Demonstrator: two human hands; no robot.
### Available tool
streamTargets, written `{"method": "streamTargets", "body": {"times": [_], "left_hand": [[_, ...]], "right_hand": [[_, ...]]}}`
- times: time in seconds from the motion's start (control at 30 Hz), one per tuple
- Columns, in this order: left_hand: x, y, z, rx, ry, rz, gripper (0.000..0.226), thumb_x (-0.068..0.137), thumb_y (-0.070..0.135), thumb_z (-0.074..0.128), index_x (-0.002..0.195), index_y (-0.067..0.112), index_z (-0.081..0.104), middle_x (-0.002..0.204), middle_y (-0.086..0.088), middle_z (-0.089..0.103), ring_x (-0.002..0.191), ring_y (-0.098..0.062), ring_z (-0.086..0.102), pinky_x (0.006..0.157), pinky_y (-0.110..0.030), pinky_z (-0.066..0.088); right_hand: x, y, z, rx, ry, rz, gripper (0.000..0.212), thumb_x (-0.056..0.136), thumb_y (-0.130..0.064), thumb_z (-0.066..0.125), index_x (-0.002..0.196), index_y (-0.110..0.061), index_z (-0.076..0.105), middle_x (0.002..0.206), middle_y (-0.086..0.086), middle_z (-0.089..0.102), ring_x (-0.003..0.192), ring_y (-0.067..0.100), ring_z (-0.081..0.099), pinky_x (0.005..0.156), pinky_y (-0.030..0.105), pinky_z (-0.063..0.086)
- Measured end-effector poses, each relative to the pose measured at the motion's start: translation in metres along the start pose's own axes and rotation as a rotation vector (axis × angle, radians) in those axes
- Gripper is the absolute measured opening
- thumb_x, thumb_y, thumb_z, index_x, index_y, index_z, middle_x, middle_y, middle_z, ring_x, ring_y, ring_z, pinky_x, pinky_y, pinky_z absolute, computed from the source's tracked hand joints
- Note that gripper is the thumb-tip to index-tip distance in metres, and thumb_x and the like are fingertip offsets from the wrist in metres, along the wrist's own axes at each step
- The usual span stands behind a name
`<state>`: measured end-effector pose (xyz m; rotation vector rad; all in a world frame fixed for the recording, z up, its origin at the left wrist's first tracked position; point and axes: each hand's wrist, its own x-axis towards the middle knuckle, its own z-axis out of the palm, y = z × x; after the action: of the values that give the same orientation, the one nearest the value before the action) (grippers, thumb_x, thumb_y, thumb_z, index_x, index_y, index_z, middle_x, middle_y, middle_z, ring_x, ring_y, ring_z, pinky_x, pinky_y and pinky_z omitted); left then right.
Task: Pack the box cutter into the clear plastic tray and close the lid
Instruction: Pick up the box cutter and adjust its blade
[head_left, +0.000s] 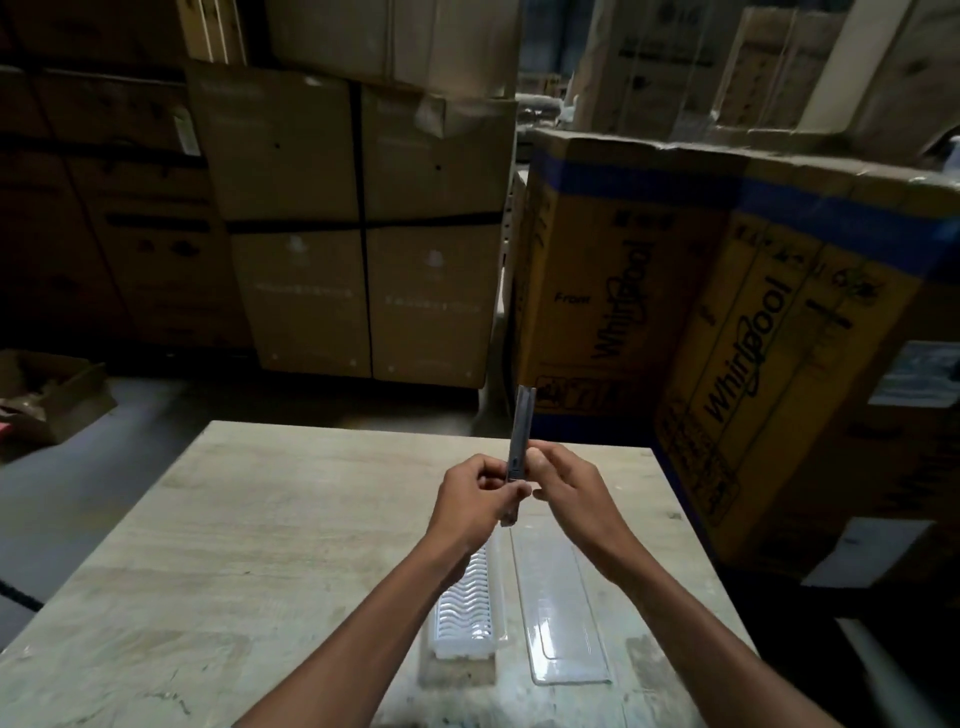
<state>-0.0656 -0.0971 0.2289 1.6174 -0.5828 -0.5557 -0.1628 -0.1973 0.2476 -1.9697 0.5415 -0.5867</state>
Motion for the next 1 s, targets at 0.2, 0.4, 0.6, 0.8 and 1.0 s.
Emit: {"method": "streamTargets", "body": {"times": [0.2,0.4,0.6,0.8,1.0], "left_hand": [[-0.014,0.022,0.005,-0.031,-0.021,0.048,0.005,0.092,0.008,0.070,0.097,0.009,0.068,0.084,-0.013,0.074,0.073,-0.022,0.073,0.068,-0.035,0.064],[-0.024,0.024,0.007,-0.001,-0.066,0.086,0.009,0.091,0.009,0.071,0.098,0.014,0.069,0.087,-0.006,0.075,0.080,-0.017,0.076,0.074,-0.034,0.065],[-0.028,0.037,0.008,-0.036,-0.137,0.081,0.023,0.089,0.000,0.072,0.106,0.016,0.068,0.091,-0.002,0.077,0.084,-0.014,0.077,0.072,-0.026,0.063],[-0.028,0.044,0.006,-0.017,-0.125,0.105,0.026,0.087,-0.001,0.073,0.106,0.017,0.068,0.093,-0.005,0.078,0.086,-0.018,0.077,0.079,-0.036,0.065],[-0.027,0.060,0.005,-0.005,-0.166,0.154,0.026,0.087,0.001,0.074,0.107,0.015,0.067,0.092,0.000,0.080,0.088,-0.015,0.077,0.079,-0.035,0.064]], "right_hand": [[-0.010,-0.017,-0.016,0.190,-0.041,0.024,0.024,0.098,-0.011,0.060,0.114,-0.025,0.069,0.105,-0.003,0.076,0.101,0.012,0.073,0.085,0.024,0.059],[-0.019,-0.022,-0.028,0.192,-0.025,0.005,0.021,0.093,-0.006,0.065,0.108,-0.019,0.073,0.098,0.000,0.077,0.095,0.013,0.074,0.080,0.023,0.060],[-0.019,-0.026,-0.033,0.185,0.031,-0.021,0.022,0.094,-0.009,0.066,0.109,-0.023,0.072,0.096,-0.005,0.076,0.094,0.008,0.073,0.074,0.019,0.059],[-0.015,-0.033,-0.037,0.184,0.049,-0.057,0.018,0.096,-0.014,0.064,0.110,-0.024,0.071,0.098,-0.004,0.076,0.096,0.010,0.073,0.079,0.025,0.060],[-0.008,-0.048,-0.049,0.166,0.062,-0.130,0.034,0.095,-0.015,0.068,0.111,-0.044,0.060,0.105,-0.015,0.073,0.103,-0.004,0.067,0.083,0.019,0.057]]}}
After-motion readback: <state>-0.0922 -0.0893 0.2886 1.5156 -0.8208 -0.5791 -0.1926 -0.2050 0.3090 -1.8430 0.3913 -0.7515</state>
